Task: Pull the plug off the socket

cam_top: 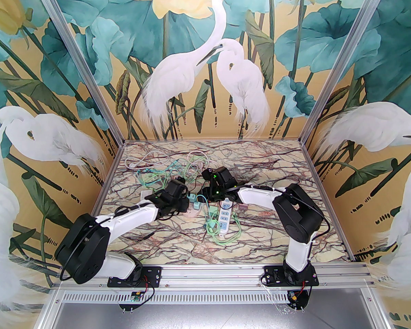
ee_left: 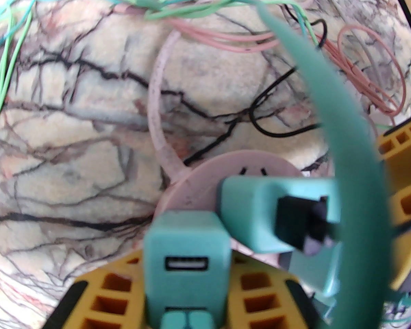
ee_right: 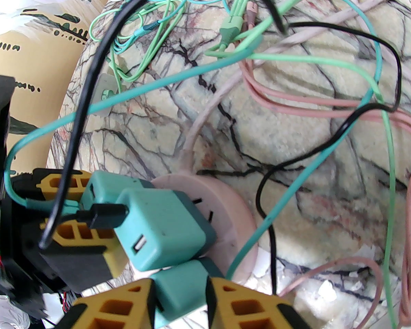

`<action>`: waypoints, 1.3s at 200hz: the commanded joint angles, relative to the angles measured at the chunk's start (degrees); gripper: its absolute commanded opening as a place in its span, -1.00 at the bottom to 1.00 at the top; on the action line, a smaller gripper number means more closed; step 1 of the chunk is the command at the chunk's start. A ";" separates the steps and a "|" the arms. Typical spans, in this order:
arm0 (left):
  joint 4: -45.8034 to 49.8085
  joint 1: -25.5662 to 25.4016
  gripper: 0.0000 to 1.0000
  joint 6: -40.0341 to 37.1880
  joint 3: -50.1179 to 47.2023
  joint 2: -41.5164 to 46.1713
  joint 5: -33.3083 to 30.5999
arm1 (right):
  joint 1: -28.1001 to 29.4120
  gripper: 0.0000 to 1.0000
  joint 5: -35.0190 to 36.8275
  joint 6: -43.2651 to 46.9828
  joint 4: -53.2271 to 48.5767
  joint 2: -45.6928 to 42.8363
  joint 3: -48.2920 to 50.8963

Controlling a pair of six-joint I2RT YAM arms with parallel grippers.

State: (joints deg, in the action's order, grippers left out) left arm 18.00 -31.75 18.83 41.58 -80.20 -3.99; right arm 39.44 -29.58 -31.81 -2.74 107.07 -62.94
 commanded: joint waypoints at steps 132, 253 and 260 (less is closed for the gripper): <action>4.57 -9.59 -0.83 0.39 7.34 -5.25 -7.88 | 0.82 -0.36 8.23 1.80 -7.10 4.75 0.98; 2.49 -2.95 -0.81 3.33 4.00 1.84 1.26 | 0.98 -0.36 7.79 1.40 -6.81 4.72 0.97; 3.44 -4.10 -0.81 2.79 4.88 0.95 -0.54 | 0.93 -0.37 7.81 1.35 -6.77 4.73 0.97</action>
State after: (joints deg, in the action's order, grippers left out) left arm 22.98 -32.14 21.47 41.95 -78.37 -5.30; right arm 40.45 -29.58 -31.42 -2.59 107.57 -63.61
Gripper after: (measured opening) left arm 0.275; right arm 0.318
